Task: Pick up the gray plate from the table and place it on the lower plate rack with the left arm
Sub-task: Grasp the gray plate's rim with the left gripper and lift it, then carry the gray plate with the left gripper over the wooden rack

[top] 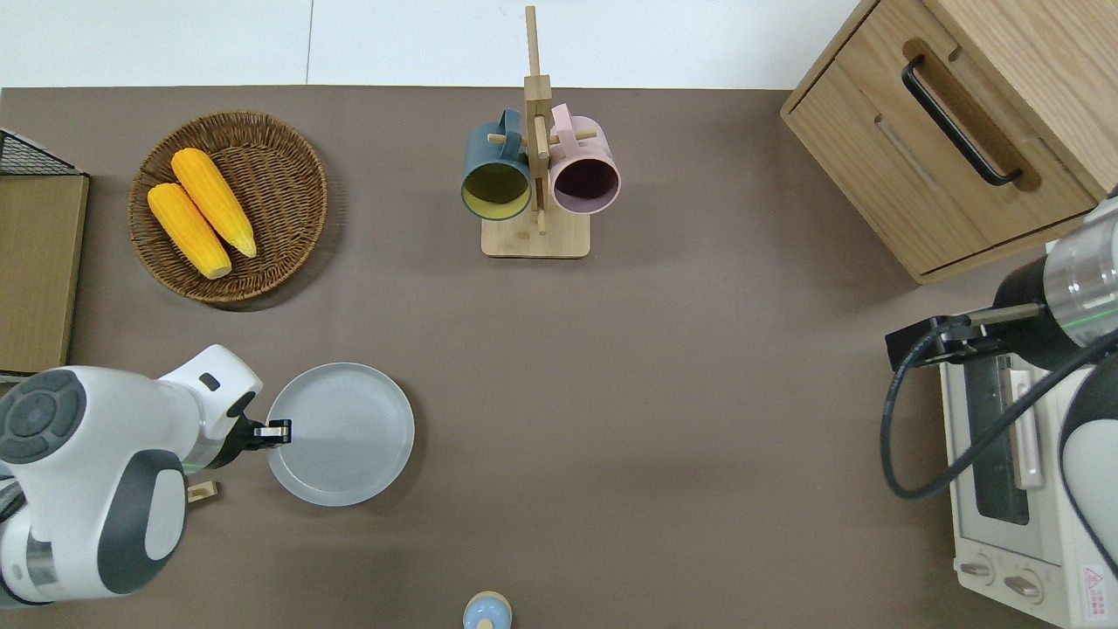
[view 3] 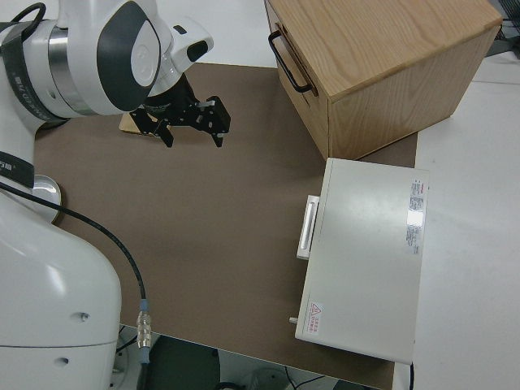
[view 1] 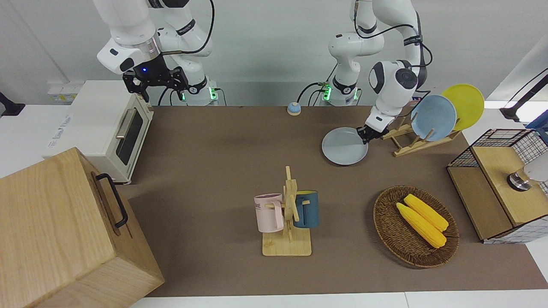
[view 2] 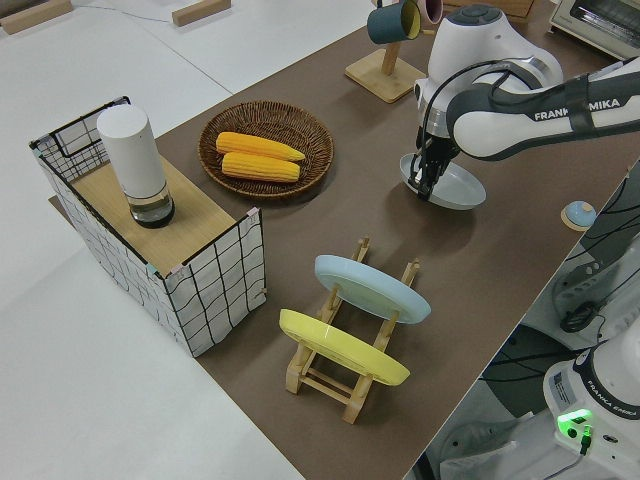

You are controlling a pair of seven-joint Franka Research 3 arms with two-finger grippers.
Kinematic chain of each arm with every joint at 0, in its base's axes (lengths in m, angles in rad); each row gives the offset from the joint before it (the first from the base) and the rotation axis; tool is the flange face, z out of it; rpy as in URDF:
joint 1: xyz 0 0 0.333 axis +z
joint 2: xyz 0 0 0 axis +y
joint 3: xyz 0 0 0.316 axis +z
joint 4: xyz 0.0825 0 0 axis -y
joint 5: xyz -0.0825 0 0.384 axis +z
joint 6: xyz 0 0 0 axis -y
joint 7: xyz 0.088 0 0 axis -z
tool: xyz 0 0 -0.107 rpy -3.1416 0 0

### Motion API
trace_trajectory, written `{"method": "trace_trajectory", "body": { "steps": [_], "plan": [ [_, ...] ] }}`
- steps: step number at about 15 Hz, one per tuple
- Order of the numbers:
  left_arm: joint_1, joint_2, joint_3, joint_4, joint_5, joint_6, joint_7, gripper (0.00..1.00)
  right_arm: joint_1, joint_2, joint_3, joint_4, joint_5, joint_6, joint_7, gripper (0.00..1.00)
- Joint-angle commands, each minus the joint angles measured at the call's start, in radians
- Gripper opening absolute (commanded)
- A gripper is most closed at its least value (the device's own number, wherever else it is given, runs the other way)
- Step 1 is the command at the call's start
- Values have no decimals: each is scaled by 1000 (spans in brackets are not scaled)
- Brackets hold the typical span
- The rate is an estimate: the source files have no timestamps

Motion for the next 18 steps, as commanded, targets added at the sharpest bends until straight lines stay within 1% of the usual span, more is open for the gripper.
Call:
{"method": "trace_trajectory", "body": {
  "steps": [1, 6, 8, 10, 15, 17, 18],
  "plan": [
    [-8, 1, 4, 138, -6, -162, -7, 0, -23, -4, 21, 7, -6, -11, 12, 983],
    [-8, -5, 4, 308, -9, -366, -15, 0, -23, -4, 21, 7, -6, -11, 12, 983],
    [-7, -5, 5, 356, -9, -416, -13, 0, -23, -2, 21, 7, -6, -12, 12, 983],
    [-7, -3, 7, 388, -9, -446, -15, 0, -23, -2, 20, 6, -6, -11, 12, 983],
    [-5, -5, 9, 422, 7, -495, -11, 0, -23, -2, 21, 7, -6, -11, 12, 983],
    [9, -3, 13, 442, 14, -506, -10, 0, -23, -2, 21, 7, -6, -11, 12, 983],
    [10, -3, 13, 451, 53, -522, -10, 0, -23, -2, 21, 7, -6, -11, 12, 983]
  ]
}}
